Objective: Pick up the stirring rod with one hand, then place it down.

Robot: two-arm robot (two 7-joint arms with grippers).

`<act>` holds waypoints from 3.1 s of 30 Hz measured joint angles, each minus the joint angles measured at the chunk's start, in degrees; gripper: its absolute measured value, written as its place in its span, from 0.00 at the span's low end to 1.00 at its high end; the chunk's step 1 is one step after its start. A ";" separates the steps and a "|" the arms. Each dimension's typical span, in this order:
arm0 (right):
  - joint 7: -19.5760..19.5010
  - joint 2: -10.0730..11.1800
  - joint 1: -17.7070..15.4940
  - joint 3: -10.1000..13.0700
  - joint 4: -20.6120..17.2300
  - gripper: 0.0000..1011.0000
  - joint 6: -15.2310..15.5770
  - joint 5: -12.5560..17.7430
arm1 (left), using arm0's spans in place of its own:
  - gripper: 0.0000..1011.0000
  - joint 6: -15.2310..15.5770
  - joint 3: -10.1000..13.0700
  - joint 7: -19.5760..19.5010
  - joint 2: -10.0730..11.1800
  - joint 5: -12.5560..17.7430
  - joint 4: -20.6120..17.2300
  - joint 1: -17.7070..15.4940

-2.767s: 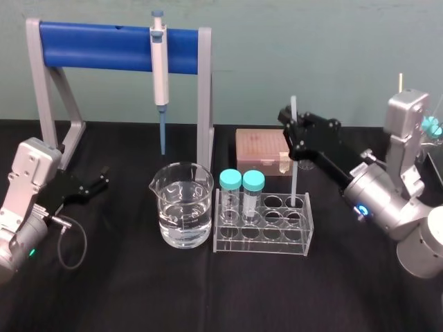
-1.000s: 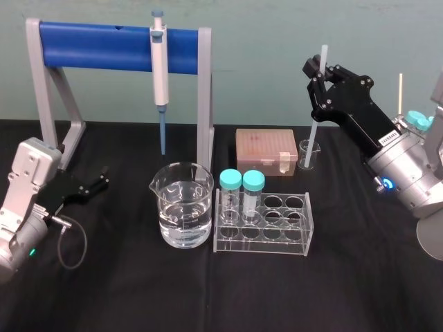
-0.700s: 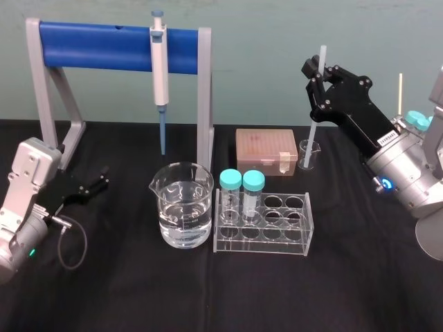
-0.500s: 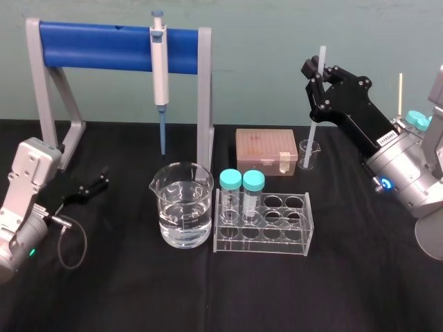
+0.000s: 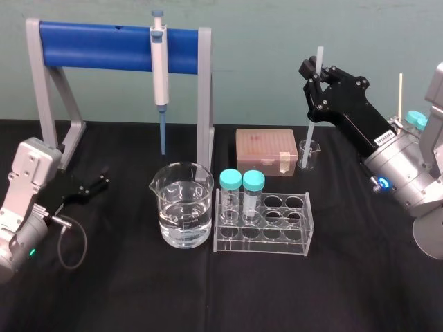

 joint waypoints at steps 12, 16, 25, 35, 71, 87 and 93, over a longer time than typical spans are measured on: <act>0.25 -0.08 0.44 -0.24 0.44 0.07 -0.01 0.08 | 0.99 0.00 0.00 0.00 0.00 0.00 0.00 0.00; 0.27 -0.12 0.57 -0.31 0.54 0.07 -0.02 0.10 | 0.99 0.00 0.00 0.00 0.00 0.00 0.00 0.00; 0.41 -0.13 0.96 -0.47 0.86 0.07 -0.04 0.14 | 0.99 0.00 0.00 0.00 0.00 0.00 0.00 0.00; 0.49 -0.17 1.08 -0.60 1.10 0.07 -0.04 0.17 | 0.99 0.00 0.00 0.00 0.00 0.00 0.00 0.00; -0.16 1.05 -3.25 -1.62 0.94 0.07 2.74 0.32 | 0.99 0.00 0.00 0.00 0.00 0.00 0.00 0.00; 0.09 -0.68 -1.20 -2.08 4.94 0.07 0.87 -0.24 | 0.99 0.00 0.00 0.00 0.00 0.00 0.00 0.00; 0.11 -1.05 -0.52 -2.35 6.47 0.07 0.86 -0.74 | 0.99 0.00 0.00 0.00 0.00 0.00 0.00 0.00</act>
